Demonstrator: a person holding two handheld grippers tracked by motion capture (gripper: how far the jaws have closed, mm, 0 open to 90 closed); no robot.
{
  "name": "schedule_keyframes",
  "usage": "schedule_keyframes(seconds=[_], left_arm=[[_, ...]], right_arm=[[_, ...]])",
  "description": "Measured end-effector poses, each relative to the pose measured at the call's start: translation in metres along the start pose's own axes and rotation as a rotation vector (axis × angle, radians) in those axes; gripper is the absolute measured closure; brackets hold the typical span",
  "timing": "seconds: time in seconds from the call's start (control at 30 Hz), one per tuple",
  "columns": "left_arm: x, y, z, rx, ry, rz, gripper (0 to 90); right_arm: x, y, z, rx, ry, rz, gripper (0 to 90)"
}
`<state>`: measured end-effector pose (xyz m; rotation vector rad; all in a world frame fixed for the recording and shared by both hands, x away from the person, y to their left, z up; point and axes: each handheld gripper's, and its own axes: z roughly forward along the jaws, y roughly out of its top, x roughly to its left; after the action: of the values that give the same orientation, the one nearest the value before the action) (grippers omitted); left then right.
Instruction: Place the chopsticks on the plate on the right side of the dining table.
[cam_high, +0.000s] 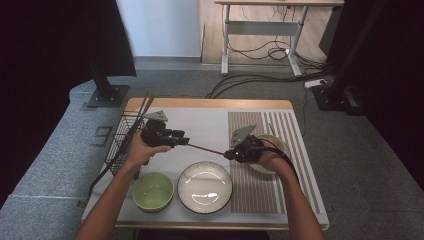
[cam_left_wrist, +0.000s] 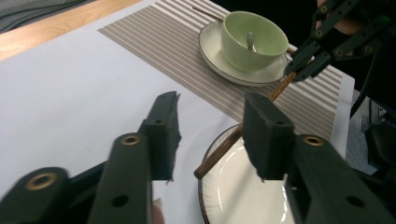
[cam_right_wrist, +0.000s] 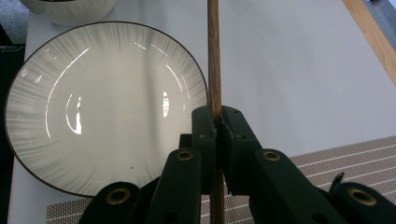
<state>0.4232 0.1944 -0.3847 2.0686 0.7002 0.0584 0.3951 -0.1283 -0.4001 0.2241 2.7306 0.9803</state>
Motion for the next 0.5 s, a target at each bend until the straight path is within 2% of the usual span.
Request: schedule_keyframes(seconds=[0.2, 0.5], left_arm=[[-0.002, -0.002, -0.001, -0.006, 0.031, 0.0, 49.5], [-0.006, -0.008, -0.009, -0.022, 0.058, 0.008, 49.6]], right_arm=[[0.0, -0.007, -0.001, 0.0, -0.005, 0.034, 84.8], [-0.003, -0.02, -0.003, 0.001, -0.032, 0.097, 84.8]])
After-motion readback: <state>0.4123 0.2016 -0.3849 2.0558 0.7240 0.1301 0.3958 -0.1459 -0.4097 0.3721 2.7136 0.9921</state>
